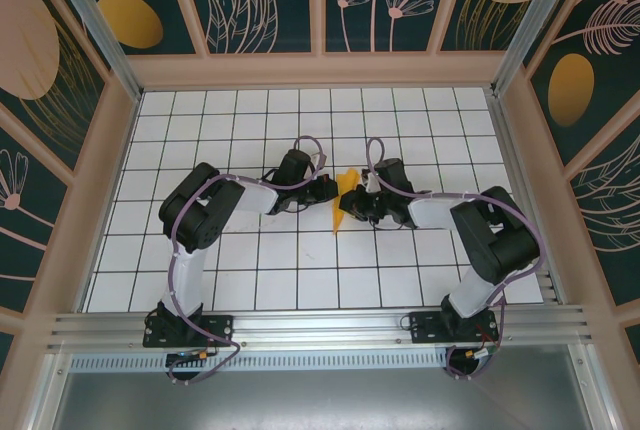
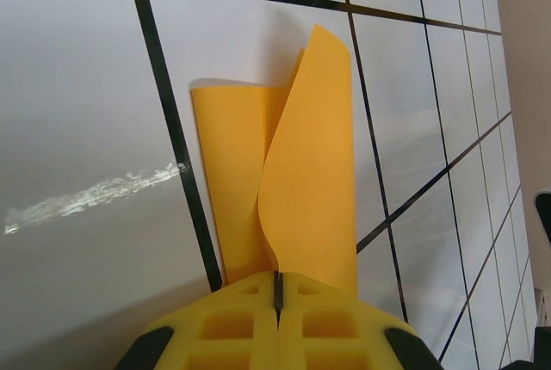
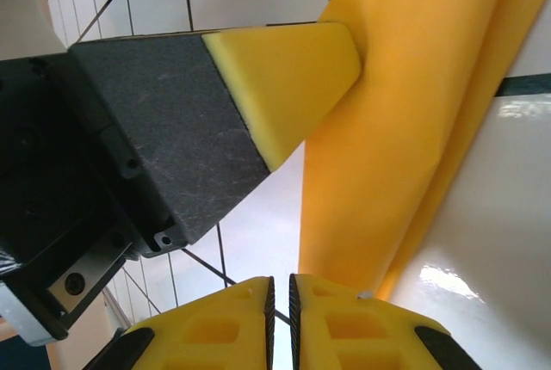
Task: Fold a paper plane with a square sheet of paper (fold left side to right side)
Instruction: Fold the wing for the fifth time at the center of the table.
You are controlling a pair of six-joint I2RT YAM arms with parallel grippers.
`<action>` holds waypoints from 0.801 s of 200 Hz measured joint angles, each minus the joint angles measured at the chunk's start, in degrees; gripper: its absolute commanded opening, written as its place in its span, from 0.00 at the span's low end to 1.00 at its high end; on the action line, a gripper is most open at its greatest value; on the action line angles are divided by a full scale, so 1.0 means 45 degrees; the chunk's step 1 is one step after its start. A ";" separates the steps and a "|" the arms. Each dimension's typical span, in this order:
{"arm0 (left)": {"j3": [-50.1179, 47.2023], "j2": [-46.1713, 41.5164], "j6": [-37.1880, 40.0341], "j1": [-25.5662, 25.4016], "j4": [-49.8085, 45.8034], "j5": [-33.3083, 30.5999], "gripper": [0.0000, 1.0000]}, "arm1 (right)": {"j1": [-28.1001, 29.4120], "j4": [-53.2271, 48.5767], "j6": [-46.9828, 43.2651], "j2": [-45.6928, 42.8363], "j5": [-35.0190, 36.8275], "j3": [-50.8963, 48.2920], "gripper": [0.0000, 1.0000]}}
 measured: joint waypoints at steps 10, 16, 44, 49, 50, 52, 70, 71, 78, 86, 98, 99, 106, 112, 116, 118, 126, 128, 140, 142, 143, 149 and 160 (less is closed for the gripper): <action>0.0000 0.0000 0.0000 0.0000 0.0000 0.0000 0.00 | 0.0053 0.0121 0.0044 0.0019 -0.0029 0.0000 0.17; 0.0000 0.0000 0.0000 0.0000 0.0000 0.0000 0.00 | 0.0083 0.0199 0.0058 0.0053 -0.0039 0.0000 0.17; 0.0000 0.0000 0.0000 0.0000 0.0000 0.0000 0.00 | 0.0155 0.0359 0.0194 0.0287 -0.0073 0.0000 0.17; 0.0000 0.0000 0.0000 0.0000 0.0000 0.0000 0.00 | 0.0160 0.0374 0.0209 0.0325 -0.0073 0.0000 0.17; 0.0000 0.0005 0.0000 0.0000 0.0000 0.0000 0.00 | 0.0160 0.0379 0.0223 0.0335 -0.0073 0.0000 0.17; 0.0000 0.0005 0.0000 0.0000 0.0000 0.0000 0.00 | 0.0165 0.0379 0.0233 0.0335 -0.0073 0.0000 0.17; 0.0039 0.0015 0.0000 0.0000 -0.0058 0.0005 0.00 | 0.0199 0.0437 0.0238 0.0447 -0.0073 0.0000 0.17; 0.0044 0.0015 0.0000 0.0000 -0.0058 0.0005 0.00 | 0.0199 0.0442 0.0238 0.0452 -0.0073 0.0000 0.17; 0.0058 0.0024 0.0000 0.0000 -0.0078 0.0010 0.00 | 0.0199 0.0457 0.0238 0.0495 -0.0073 0.0000 0.17; 0.0073 0.0024 0.0000 0.0000 -0.0097 0.0010 0.00 | 0.0204 0.0461 0.0238 0.0554 -0.0073 0.0000 0.17; 0.0073 0.0029 0.0000 0.0000 -0.0102 0.0015 0.00 | 0.0223 0.0471 0.0238 0.0636 -0.0068 0.0005 0.17; 0.0073 0.0029 0.0000 0.0000 -0.0097 0.0015 0.00 | 0.0223 0.0476 0.0243 0.0646 -0.0068 0.0005 0.17; 0.0073 0.0029 0.0000 0.0000 -0.0097 0.0019 0.00 | 0.0248 0.0515 0.0243 0.0704 -0.0068 0.0005 0.17; 0.0078 0.0034 0.0000 0.0005 -0.0102 0.0029 0.00 | 0.0267 0.0534 0.0243 0.0748 -0.0068 0.0010 0.17; 0.0087 0.0044 0.0000 0.0005 -0.0102 0.0044 0.00 | 0.0272 0.0534 0.0243 0.0772 -0.0068 0.0015 0.17; 0.0097 0.0049 0.0000 0.0010 -0.0102 0.0049 0.00 | 0.0277 0.0539 0.0243 0.0787 -0.0068 0.0015 0.17; 0.0112 0.0053 0.0000 0.0019 -0.0131 0.0078 0.00 | 0.0291 0.0549 0.0243 0.0831 -0.0063 0.0039 0.17; 0.0117 0.0053 0.0000 0.0024 -0.0146 0.0083 0.00 | 0.0296 0.0554 0.0243 0.0840 -0.0068 0.0044 0.17; 0.0141 0.0063 0.0000 0.0024 -0.0151 0.0097 0.00 | 0.0321 0.0573 0.0248 0.0913 -0.0063 0.0058 0.17; 0.0141 0.0063 0.0000 0.0024 -0.0160 0.0097 0.00 | 0.0330 0.0578 0.0248 0.0928 -0.0063 0.0058 0.17; 0.0141 0.0063 0.0000 0.0024 -0.0160 0.0092 0.00 | 0.0330 0.0578 0.0248 0.0933 -0.0058 0.0063 0.17; 0.0146 0.0068 0.0000 0.0024 -0.0165 0.0092 0.00 | 0.0340 0.0607 0.0248 0.0976 -0.0063 0.0073 0.17; 0.0151 0.0073 0.0000 0.0024 -0.0165 0.0092 0.00 | 0.0340 0.0651 0.0267 0.1035 -0.0063 0.0078 0.17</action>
